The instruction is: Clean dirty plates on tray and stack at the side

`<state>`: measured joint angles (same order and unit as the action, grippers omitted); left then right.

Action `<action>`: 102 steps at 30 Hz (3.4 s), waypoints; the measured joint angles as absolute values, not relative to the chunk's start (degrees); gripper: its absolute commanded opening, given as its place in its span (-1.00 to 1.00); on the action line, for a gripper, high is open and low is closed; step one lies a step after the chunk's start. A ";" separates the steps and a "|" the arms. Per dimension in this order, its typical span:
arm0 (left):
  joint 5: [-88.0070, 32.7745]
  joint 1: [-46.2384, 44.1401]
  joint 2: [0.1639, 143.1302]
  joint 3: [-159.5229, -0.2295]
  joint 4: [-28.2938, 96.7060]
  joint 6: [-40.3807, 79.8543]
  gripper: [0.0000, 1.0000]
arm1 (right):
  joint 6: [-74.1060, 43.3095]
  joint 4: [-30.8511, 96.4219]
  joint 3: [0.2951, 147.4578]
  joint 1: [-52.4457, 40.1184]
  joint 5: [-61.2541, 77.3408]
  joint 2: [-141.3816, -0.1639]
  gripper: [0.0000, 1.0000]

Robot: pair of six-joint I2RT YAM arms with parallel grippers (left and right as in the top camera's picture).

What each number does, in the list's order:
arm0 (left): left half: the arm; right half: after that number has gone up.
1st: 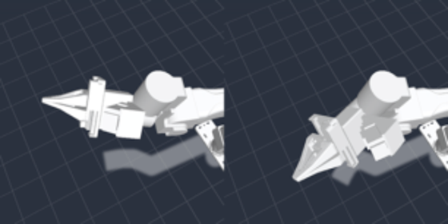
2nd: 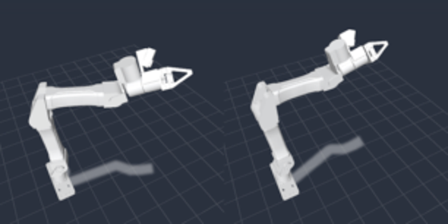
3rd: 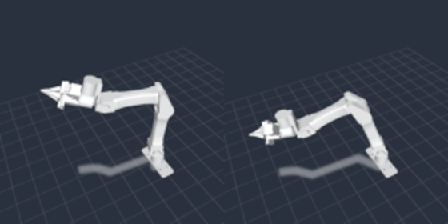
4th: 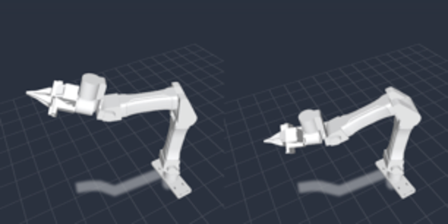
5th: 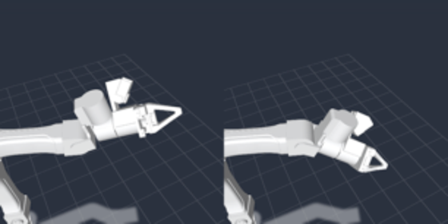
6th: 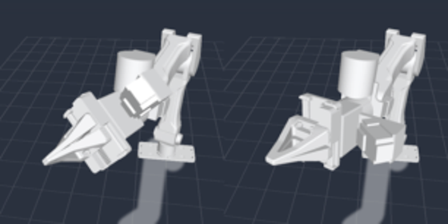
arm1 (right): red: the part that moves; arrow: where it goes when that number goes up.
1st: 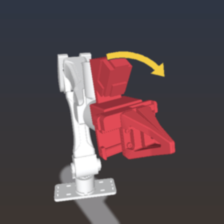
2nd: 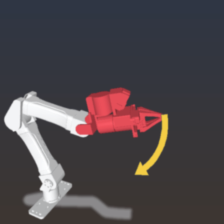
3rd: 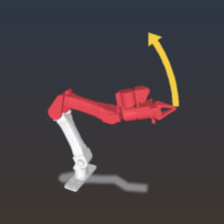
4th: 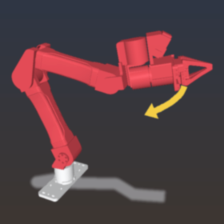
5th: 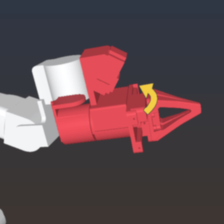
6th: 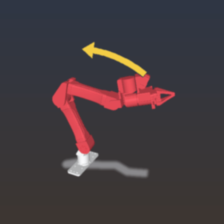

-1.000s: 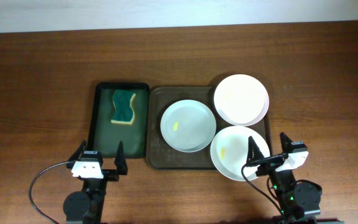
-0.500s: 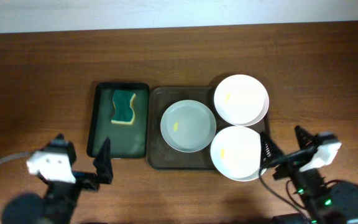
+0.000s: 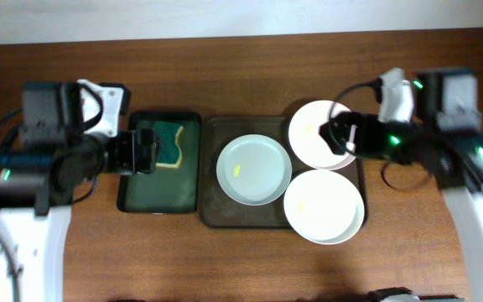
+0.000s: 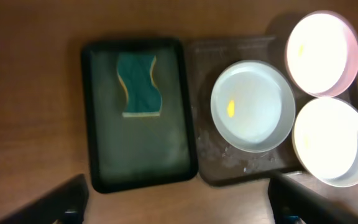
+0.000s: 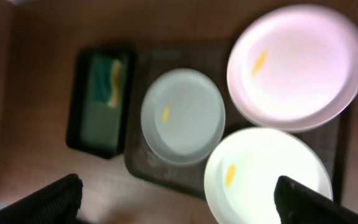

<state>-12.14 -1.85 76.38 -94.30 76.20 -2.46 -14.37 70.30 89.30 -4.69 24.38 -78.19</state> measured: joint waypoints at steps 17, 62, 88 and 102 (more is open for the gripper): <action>-9.02 -1.85 98.17 -94.37 72.53 4.16 0.19 | -14.20 67.94 89.47 -16.40 12.82 -105.67 0.02; -8.95 -1.85 101.80 -94.37 69.97 4.21 0.19 | -17.58 65.87 92.73 -21.21 10.41 -118.19 -0.35; -8.93 -1.85 101.80 -94.37 69.76 4.36 0.20 | -19.03 59.96 85.01 -20.75 4.69 -118.21 -0.66; -8.95 -1.85 101.80 -94.37 68.73 4.36 0.15 | -19.75 53.34 84.88 -20.75 9.45 -118.21 -0.42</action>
<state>-8.95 -1.85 101.80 -94.37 68.73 4.36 -19.75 53.34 84.88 -20.75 9.45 -118.21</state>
